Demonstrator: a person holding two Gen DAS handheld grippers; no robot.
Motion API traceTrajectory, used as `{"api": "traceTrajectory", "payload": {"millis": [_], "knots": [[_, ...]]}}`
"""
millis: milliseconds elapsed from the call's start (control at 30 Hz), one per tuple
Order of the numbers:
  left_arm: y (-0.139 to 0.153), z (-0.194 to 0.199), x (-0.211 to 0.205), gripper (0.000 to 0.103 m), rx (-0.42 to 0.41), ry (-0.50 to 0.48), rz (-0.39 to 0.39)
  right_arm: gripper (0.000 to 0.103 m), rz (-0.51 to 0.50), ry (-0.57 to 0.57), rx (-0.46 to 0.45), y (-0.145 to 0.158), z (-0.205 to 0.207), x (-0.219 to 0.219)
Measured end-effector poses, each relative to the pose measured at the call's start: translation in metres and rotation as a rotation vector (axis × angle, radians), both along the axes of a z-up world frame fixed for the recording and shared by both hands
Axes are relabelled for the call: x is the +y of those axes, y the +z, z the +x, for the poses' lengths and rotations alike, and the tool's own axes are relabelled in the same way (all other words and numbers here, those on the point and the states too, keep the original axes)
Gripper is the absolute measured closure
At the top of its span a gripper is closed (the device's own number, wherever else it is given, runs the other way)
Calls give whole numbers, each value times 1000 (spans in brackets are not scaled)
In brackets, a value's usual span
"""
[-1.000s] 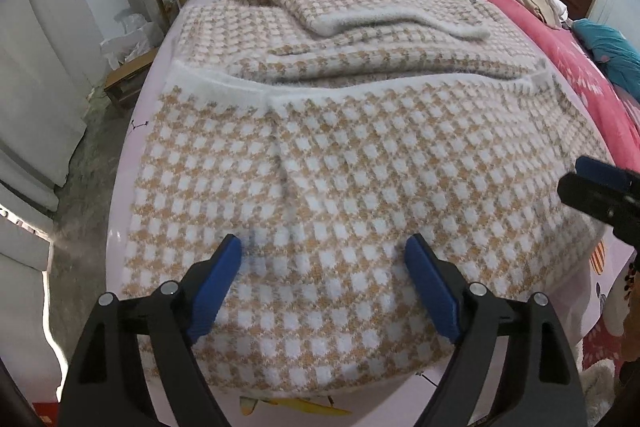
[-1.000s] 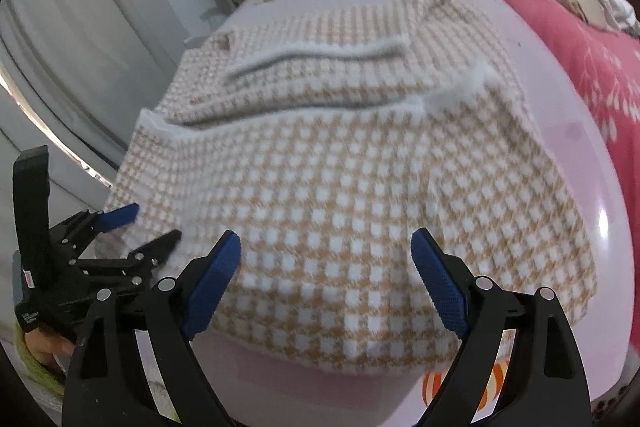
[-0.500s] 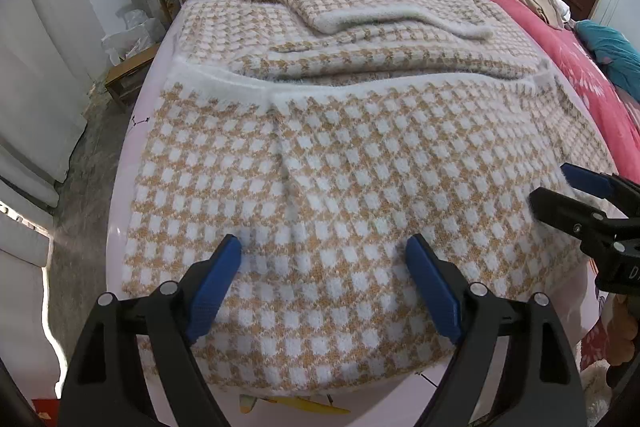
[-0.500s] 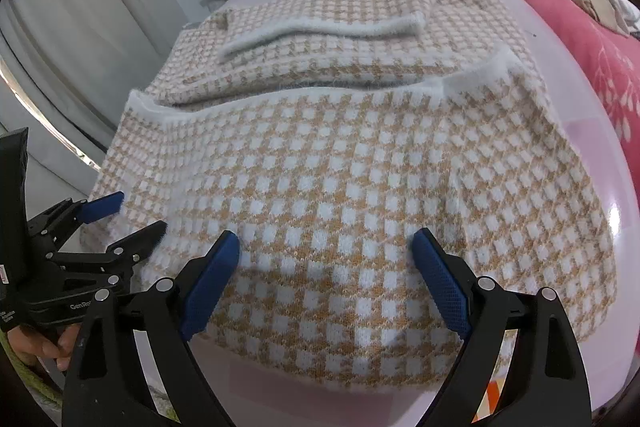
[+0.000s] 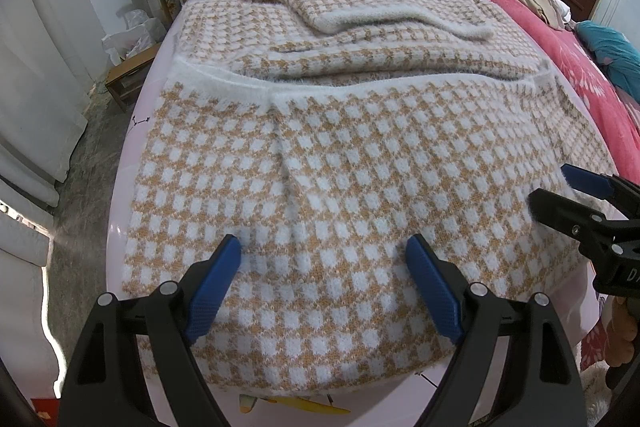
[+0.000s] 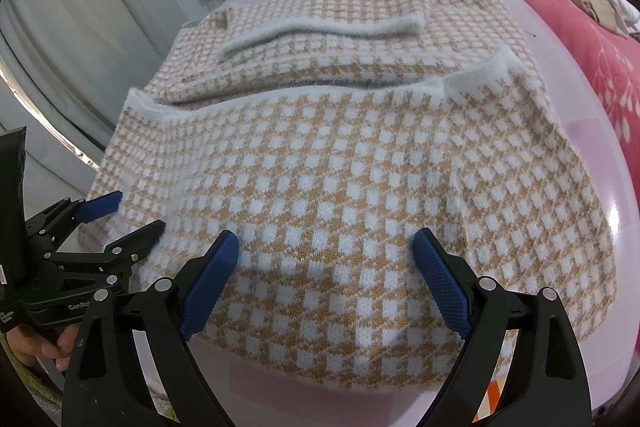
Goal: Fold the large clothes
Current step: 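Press both open grippers on the folded coat to flatten it, then grasp the white fuzzy side edge of the coat with the left gripper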
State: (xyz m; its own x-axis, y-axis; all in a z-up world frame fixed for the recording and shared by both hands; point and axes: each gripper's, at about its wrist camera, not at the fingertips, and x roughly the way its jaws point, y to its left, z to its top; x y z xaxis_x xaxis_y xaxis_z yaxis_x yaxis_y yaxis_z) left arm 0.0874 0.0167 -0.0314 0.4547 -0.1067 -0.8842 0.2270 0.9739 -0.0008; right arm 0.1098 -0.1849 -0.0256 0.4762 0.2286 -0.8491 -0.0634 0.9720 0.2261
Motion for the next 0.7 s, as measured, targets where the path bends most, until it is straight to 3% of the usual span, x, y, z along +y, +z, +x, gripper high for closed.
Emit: {"api": "traceTrajectory", "payload": {"millis": [100, 300, 433, 600, 700], "knots": [[3, -2, 3, 20, -22, 4, -12, 17, 1, 1, 1, 0, 0, 0], [25, -10, 33, 21, -172, 62, -46, 17, 3, 2, 0, -1, 0, -2], [32, -6, 62, 39, -218, 131, -63, 17, 2, 9, 2, -2, 0, -3], [24, 11, 87, 64, -184, 167, -101, 16, 4, 15, 11, -3, 2, -4], [21, 18, 92, 67, -184, 169, -118, 16, 3, 15, 12, -2, 3, -4]]}}
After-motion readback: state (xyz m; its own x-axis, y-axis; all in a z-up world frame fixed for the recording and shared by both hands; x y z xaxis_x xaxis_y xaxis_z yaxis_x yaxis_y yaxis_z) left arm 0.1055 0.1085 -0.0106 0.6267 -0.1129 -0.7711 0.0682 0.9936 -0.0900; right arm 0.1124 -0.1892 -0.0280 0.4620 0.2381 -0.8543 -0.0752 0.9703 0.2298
